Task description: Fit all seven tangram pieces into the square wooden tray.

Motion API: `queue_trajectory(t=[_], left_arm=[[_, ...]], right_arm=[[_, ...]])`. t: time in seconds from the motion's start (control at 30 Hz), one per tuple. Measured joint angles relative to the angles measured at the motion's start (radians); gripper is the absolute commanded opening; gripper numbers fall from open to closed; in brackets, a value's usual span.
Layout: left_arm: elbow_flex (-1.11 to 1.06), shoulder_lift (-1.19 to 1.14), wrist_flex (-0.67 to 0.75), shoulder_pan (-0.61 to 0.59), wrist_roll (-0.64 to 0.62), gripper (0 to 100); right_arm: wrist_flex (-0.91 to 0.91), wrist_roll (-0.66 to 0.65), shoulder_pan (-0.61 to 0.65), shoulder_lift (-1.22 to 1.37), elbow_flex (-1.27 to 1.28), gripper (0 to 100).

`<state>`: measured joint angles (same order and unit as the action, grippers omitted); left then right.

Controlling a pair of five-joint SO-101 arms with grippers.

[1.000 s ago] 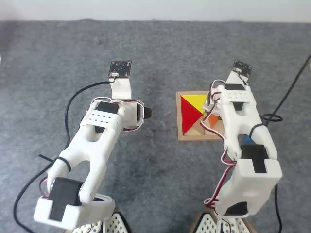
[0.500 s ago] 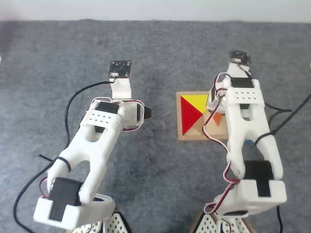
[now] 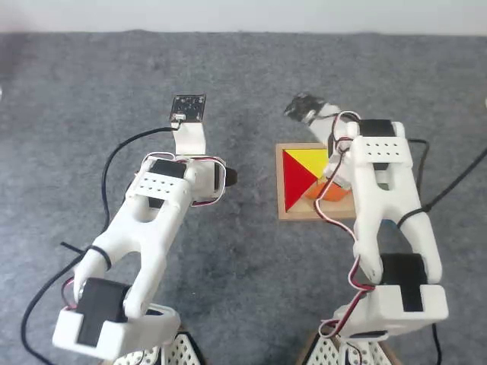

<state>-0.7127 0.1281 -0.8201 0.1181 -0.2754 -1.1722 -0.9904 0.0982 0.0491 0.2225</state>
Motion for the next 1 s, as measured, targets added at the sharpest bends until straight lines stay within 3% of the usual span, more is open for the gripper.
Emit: queue_trajectory(t=[0.2, 0.47, 0.67, 1.0], left_arm=[[0.0, 0.0, 0.032, 0.0, 0.0, 25], [0.0, 0.0, 0.032, 0.0, 0.0, 25], [0.0, 0.0, 0.032, 0.0, 0.0, 25], [0.0, 0.0, 0.032, 0.0, 0.0, 25]], right_arm=[[-0.025, -0.087, -0.018, -0.006, 0.002, 4.8], [-0.046, -0.1, -0.037, -0.043, 0.193, 5.1], [0.133, 0.025, -0.06, -0.031, 0.285, 5.1], [0.157, 0.051, -0.087, 0.175, 0.126, 5.1]])
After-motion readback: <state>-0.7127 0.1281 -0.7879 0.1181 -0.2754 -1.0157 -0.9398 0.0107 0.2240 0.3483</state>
